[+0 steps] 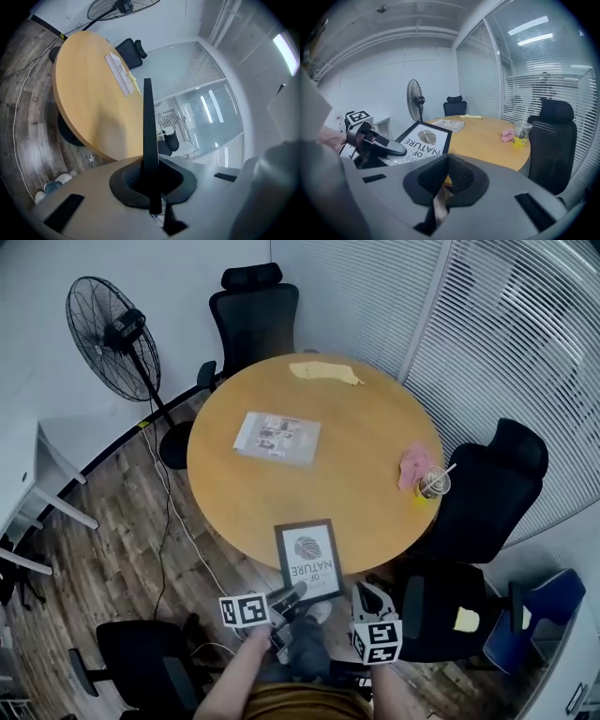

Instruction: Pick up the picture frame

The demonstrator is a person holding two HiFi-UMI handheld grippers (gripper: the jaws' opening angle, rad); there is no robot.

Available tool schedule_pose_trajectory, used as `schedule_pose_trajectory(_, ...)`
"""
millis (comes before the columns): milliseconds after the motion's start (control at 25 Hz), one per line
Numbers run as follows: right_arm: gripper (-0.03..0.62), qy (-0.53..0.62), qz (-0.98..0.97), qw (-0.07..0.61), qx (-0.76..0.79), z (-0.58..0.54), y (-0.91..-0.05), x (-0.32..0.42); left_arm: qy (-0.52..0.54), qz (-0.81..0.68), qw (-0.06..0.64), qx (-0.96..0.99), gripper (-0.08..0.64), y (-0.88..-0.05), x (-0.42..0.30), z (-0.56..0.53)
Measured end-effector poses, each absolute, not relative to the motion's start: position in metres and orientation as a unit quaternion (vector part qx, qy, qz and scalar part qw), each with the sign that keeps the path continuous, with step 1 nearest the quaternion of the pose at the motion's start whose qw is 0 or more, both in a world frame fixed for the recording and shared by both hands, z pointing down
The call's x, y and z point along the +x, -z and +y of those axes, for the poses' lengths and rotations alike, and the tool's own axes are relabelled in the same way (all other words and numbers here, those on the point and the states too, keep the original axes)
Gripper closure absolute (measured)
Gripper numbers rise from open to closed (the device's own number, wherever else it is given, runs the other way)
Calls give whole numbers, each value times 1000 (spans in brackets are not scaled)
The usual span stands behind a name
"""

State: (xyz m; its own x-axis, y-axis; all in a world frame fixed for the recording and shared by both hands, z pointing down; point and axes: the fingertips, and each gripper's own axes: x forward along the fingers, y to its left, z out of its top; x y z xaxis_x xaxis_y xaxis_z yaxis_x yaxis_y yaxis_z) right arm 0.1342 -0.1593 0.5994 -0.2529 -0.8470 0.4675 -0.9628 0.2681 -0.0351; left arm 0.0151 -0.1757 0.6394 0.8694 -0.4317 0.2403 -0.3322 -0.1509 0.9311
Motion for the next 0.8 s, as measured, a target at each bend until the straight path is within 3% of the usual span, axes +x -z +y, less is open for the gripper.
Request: schedule_pose_trajectory(800, 580, -113, -769, 131, 616, -124, -548, 118, 89, -231, 568, 785, 523, -578, -2, -146)
